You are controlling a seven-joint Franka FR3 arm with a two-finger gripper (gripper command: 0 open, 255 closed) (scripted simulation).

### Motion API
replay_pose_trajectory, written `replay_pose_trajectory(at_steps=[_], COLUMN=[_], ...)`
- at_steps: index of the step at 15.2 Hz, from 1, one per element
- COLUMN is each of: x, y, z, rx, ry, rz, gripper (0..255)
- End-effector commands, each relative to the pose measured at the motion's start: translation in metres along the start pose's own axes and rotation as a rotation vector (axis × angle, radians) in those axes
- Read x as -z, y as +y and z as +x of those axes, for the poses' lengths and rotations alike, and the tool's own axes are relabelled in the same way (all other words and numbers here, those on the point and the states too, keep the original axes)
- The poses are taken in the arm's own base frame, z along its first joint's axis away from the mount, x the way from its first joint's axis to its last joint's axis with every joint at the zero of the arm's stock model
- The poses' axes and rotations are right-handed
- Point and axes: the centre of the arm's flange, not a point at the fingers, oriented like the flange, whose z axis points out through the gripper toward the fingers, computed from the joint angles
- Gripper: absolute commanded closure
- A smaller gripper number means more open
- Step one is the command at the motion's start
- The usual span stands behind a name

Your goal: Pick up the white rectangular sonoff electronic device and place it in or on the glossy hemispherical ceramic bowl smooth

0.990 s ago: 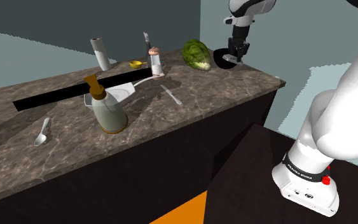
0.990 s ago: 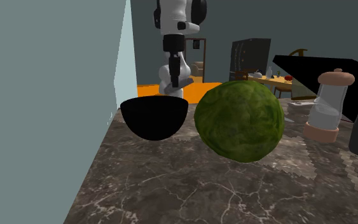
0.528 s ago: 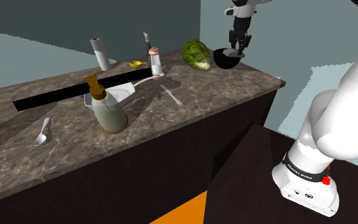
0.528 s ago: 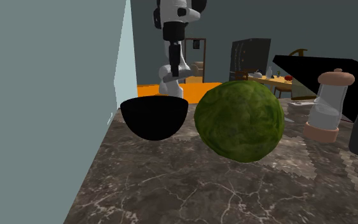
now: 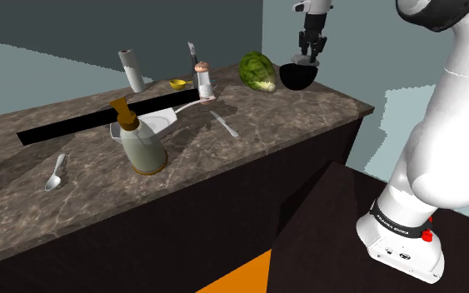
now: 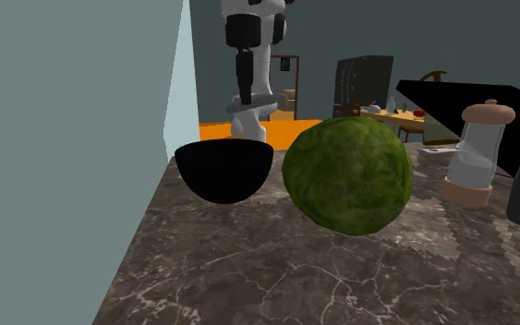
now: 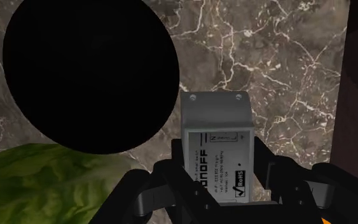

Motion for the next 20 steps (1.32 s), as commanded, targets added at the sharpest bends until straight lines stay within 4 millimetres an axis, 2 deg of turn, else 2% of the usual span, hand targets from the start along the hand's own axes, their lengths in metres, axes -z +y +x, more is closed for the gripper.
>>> replay_pose_trajectory(at_steps=[1,9,20], x=[-0.002,-0.003,-0.061], y=[0.025,0.119,0.117], z=[-0.010,-0.054,-0.054], rx=[0.004,0.004,0.004], ry=[0.001,0.001,0.001], rz=[-0.001,-0.001,-0.001], gripper=[255,255,255])
